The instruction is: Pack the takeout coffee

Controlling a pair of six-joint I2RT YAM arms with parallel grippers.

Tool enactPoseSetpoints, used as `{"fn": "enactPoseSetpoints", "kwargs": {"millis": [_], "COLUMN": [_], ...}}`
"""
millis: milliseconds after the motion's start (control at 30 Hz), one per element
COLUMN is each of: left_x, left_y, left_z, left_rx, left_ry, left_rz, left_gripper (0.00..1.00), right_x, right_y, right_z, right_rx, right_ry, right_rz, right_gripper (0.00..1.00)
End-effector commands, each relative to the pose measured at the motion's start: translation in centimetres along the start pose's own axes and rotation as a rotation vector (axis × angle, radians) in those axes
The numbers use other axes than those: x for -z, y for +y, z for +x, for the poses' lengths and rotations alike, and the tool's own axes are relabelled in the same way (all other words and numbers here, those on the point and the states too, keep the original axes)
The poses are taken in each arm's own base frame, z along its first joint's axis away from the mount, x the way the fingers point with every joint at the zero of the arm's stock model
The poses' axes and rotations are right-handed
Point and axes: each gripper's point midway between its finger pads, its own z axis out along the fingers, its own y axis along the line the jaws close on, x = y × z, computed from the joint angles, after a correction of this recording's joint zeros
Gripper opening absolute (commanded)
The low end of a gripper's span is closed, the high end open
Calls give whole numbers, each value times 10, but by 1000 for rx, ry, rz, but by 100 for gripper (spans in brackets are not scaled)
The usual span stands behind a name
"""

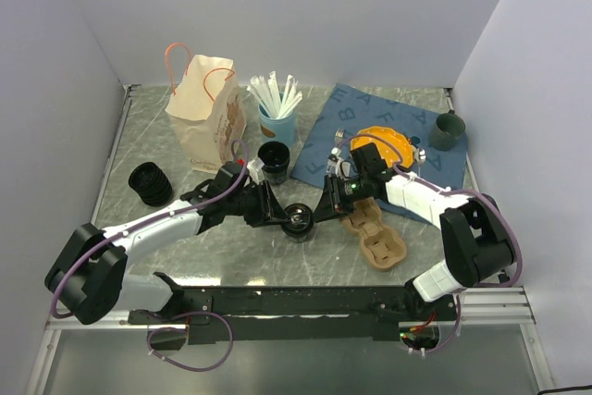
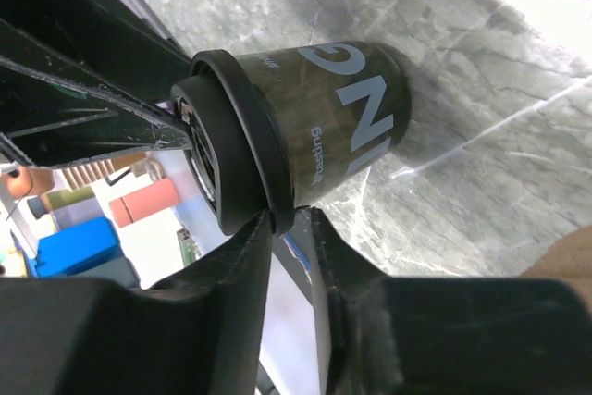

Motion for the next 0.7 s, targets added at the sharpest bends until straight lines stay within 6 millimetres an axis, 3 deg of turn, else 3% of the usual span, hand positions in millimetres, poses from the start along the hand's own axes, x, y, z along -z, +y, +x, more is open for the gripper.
{"fn": "enactPoseSetpoints", "kwargs": {"millis": [0,100,500,667], "left_x": [3,4,6,7], "left_y": [117,117,125,125], "left_z": [52,53,58,55], "left_rx": [51,54,76,82], "left_ry": [121,121,122,111], "left_rz": [-455,-459,-499,-522], "left_gripper": [41,41,40,40], "right_x": [-16,-20,-24,-17], "right_y": [-25,-33,-85,-92], "right_z": [8,12,31,36], "right_rx": [-8,-12,-150,-185], "right_ry": [5,6,37,38], "right_rz": [40,50,192,257], "right_gripper": [21,16,16,18]}}
